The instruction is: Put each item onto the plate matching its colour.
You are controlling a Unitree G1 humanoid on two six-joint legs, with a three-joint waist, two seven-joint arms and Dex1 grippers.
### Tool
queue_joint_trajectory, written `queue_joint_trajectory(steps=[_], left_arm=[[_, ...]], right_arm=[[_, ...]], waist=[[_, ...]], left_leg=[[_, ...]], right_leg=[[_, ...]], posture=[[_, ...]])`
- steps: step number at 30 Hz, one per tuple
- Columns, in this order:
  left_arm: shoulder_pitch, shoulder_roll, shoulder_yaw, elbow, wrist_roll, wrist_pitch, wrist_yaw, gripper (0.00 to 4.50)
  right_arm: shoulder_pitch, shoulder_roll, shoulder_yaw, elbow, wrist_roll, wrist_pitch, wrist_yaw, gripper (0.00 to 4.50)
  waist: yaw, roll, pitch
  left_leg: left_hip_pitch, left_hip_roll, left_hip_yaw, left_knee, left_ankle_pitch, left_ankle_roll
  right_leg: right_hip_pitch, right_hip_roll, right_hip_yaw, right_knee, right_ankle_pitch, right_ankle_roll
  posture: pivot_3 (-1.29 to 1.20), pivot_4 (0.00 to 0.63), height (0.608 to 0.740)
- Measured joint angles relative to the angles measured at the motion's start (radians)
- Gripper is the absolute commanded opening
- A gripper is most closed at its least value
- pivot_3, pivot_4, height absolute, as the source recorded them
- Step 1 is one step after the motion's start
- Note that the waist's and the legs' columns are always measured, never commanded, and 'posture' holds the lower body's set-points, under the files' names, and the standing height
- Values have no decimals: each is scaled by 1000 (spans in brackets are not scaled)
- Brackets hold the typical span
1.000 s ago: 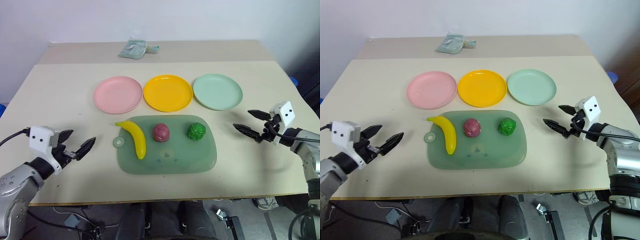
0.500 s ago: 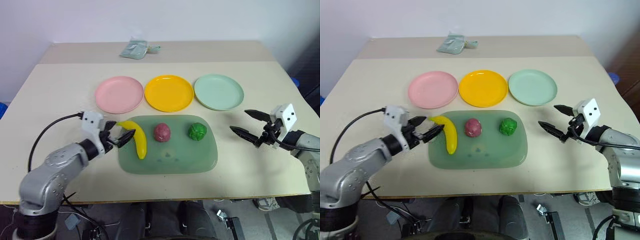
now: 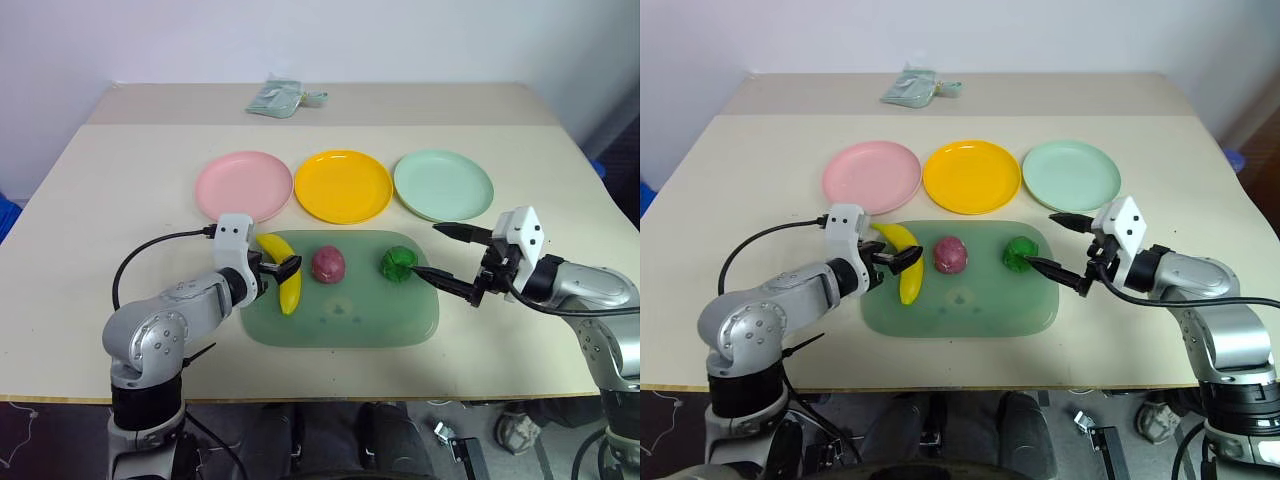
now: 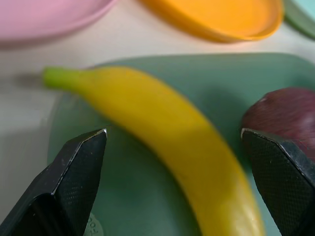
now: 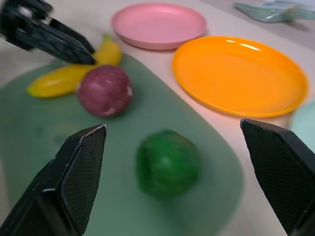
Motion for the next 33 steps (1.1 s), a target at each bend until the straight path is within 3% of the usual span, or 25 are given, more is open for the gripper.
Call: queue_joint_trajectory(steps=[5, 8, 13, 21, 28, 33], left_arm=[[-49, -38, -19, 37, 57, 17, 28, 4500], [-59, -45, -23, 49, 80, 17, 27, 3637], [-63, -57, -17, 59, 107, 25, 22, 1266], [-85, -67, -7, 72, 160, 24, 17, 1246], [-190, -4, -12, 83, 172, -92, -85, 1246], [-455, -4, -152, 463, 263, -287, -211, 1246]], right_arm=[[-1, 3, 9, -53, 13, 43, -36, 4463], [-10, 11, 16, -74, 18, 71, -61, 4500], [-30, 20, 26, -91, 20, 98, -85, 4500], [-32, 22, 28, -92, 29, 99, -88, 4500], [-34, 22, 23, -83, 29, 94, -83, 4500], [-73, 24, 8, -50, 28, 82, -82, 4500]], waist=[[0, 0, 0], [-1, 0, 0], [0, 0, 0], [-1, 0, 0], [3, -1, 0], [26, -1, 0]], left_leg=[[0, 0, 0, 1, 0, 0], [0, 0, -1, 1, 0, 0], [0, 0, -1, 1, 0, 0], [0, 0, -1, 1, 0, 0], [-1, 0, -1, 2, 0, 0], [-1, -1, 0, 5, -1, 2]], right_leg=[[1, 0, 0, 0, 0, 0], [0, 0, 0, 0, 0, 0], [1, 0, 0, 0, 0, 0], [1, 0, 0, 0, 0, 0], [0, 0, 0, 1, 0, 0], [1, 1, -1, 2, 0, 0]], posture=[[0, 150, 740], [0, 150, 740], [0, 150, 740], [0, 150, 740], [0, 150, 740], [0, 150, 740]])
